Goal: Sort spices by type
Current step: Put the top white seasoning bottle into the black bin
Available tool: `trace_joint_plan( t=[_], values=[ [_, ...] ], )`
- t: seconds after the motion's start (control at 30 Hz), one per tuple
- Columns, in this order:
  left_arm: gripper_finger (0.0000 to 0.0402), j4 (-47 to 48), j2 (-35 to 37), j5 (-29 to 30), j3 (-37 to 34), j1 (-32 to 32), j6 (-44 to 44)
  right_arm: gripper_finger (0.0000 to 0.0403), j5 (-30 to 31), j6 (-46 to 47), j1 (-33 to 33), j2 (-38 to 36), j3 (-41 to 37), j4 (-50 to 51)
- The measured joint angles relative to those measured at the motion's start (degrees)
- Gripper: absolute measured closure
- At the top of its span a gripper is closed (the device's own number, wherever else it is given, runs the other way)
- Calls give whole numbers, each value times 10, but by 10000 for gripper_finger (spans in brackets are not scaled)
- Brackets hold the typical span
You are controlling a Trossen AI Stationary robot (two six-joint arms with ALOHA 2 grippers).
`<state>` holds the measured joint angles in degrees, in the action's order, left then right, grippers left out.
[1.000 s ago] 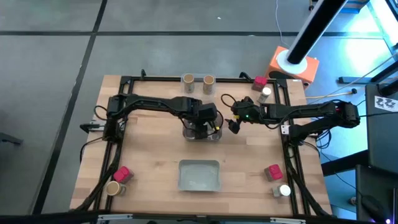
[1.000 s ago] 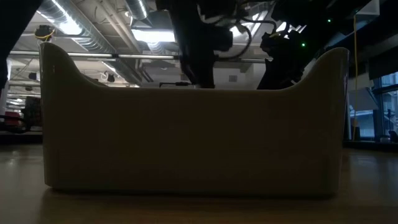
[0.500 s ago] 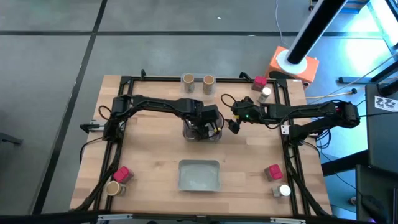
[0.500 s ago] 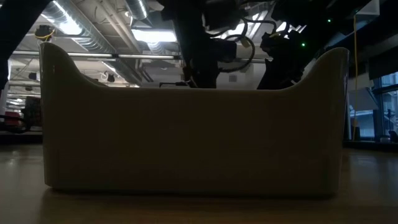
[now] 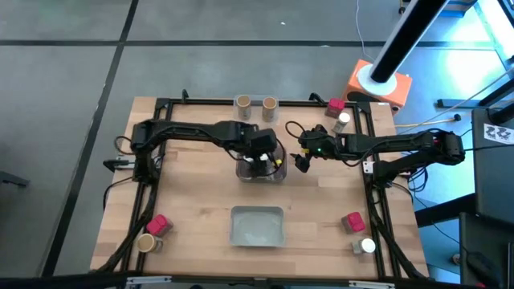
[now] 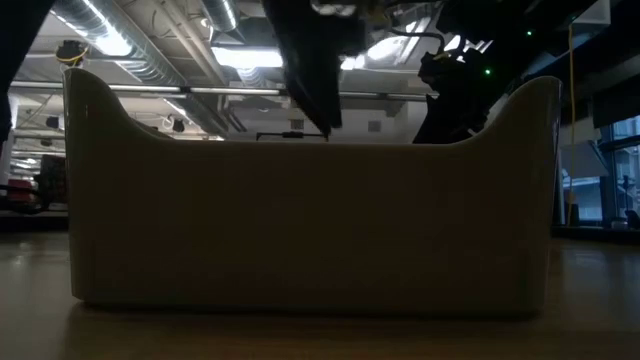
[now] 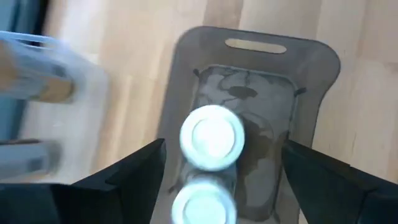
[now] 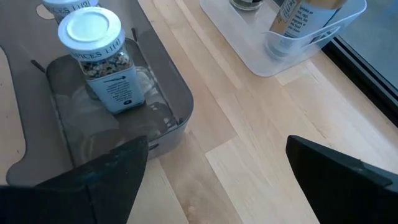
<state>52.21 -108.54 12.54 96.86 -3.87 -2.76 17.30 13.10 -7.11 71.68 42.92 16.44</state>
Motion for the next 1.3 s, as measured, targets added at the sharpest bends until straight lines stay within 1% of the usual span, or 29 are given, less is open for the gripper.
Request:
trace_joint_plan(
  t=[0.23,0.33,0.47,0.6,0.67,0.83,0.97,1.07,1.17,1.3],
  values=[
    [101,63,80,70,0,20,-2,23,1,0,0,0,0,-1],
    [101,84,113,97,-30,31,-28,23,15,1,0,0,2,4],
    [101,71,170,122,-126,48,-72,23,77,-4,0,-8,24,39],
    [101,0,234,123,-250,69,-116,23,151,-10,-3,-12,67,121],
    [101,-54,266,123,-309,80,-134,23,173,-10,-15,-14,88,169],
    [101,-194,329,125,-440,111,-188,23,182,0,-72,-14,130,256],
    [101,-262,362,125,-514,134,-213,23,181,2,-133,-14,142,294],
    [101,-299,374,126,-552,146,-228,23,175,4,-184,-14,145,309],
    [101,-325,374,127,-579,156,-231,23,149,15,-238,-14,145,324],
    [101,-321,373,127,-598,169,-235,23,114,28,-307,-14,145,339]
  ],
)
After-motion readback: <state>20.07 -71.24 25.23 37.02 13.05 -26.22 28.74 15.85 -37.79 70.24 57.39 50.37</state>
